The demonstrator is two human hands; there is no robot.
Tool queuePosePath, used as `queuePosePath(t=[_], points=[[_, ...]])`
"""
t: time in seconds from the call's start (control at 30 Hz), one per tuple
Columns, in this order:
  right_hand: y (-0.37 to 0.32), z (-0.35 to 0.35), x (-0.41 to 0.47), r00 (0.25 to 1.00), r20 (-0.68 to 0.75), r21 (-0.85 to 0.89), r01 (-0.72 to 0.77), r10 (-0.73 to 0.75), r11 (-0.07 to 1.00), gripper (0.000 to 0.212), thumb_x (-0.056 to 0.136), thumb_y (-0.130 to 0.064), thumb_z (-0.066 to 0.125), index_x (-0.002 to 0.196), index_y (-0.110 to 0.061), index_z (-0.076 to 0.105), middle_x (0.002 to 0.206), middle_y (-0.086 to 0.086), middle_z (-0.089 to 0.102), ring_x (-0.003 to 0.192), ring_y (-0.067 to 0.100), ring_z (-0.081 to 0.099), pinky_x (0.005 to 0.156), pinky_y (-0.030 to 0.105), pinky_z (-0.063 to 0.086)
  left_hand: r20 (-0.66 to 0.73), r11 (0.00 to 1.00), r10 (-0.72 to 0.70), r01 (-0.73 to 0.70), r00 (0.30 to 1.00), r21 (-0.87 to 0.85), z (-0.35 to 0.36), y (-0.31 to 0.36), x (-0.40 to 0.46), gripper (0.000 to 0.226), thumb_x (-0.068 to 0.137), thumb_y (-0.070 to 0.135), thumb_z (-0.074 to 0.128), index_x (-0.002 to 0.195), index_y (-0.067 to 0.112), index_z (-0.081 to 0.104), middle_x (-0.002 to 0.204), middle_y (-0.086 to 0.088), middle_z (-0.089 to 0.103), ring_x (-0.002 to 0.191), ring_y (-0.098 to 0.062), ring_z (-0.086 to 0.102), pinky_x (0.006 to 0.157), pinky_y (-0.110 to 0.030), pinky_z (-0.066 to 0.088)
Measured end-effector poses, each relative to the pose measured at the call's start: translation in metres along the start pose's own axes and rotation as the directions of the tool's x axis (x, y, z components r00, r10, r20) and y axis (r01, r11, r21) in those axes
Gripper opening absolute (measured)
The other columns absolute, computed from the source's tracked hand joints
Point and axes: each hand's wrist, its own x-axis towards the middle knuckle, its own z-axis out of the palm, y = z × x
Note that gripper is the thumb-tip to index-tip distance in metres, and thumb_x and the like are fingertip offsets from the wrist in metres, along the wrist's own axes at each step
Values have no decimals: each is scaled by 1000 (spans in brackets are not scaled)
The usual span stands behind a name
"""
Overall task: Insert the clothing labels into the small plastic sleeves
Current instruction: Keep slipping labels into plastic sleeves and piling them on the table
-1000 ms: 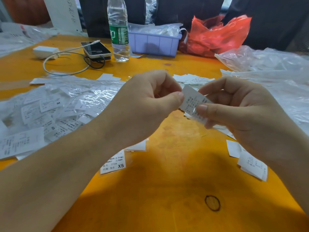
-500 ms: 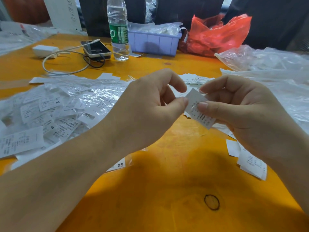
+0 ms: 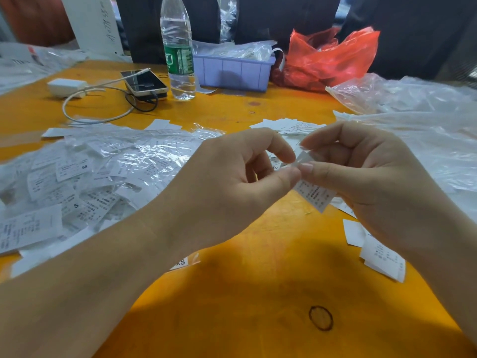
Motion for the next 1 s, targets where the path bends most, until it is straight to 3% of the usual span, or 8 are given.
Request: queuePosePath(t=[0.13,0.33,0.43,0.57,0.73,0.8,0.87,1.0], points=[[0,1,-1,1000,12,-24,-7,7,1000,30,66,-19,72,94,-13,66,78,4,73,72,15,71,64,21,53,4,1000,-11,11,1000,9,1,0,1,15,80,37,73,90,28,66,65,6,60,52,-2,50,48,-14,38],[1,1,-1,1000,-2,-56,-21,20,998,27,66,-22,73,92,-16,67,84,6,74,78,18,72,63,23,54,85,987,-148,153,985,-48,1,-3,4,7,82,27,74,80,21,70,75,-11,65,60,-13,53,56,-36,45],[2,1,-1,1000,0,-45,-27,27,999,27,65,-21,73,91,-17,67,85,7,75,79,18,72,65,23,54,121,984,-168,174,978,-37,-1,-5,5,10,81,30,72,79,20,71,72,-11,63,58,-9,51,53,-29,43],[2,-1,1,998,20,1,-52,52,999,26,65,-18,72,90,-15,66,80,3,74,77,14,71,61,21,52,101,973,-226,230,969,-23,-8,-9,9,11,78,35,73,73,27,69,61,13,60,53,1,51,48,-12,41],[0,-6,2,996,26,-64,-80,81,995,21,74,-10,78,90,-12,65,82,4,75,77,20,72,63,30,58,61,928,-361,365,931,-75,-21,-15,16,16,67,34,54,56,32,65,76,1,71,69,-9,61,64,-30,49],[1,-8,2,996,-21,-205,-93,90,974,16,80,-12,75,92,-17,67,83,-1,75,76,17,70,67,33,57,26,928,-370,368,929,65,-28,-15,17,21,67,39,48,58,27,62,68,2,67,58,-6,54,56,-25,44],[5,-9,2,995,-52,-453,-96,82,886,16,76,-27,72,92,-27,68,85,-12,72,81,4,67,71,23,52,29,886,-392,368,920,283,-33,-14,15,33,73,46,44,60,19,58,57,10,61,44,-3,48,37,-16,33],[9,-7,1,995,-55,-638,-101,86,763,15,79,-33,69,95,-34,67,92,-23,62,89,-2,59,76,19,45,-58,684,-429,366,902,630,-38,-16,16,24,78,38,49,63,19,55,68,1,57,62,-14,51,49,-27,34]])
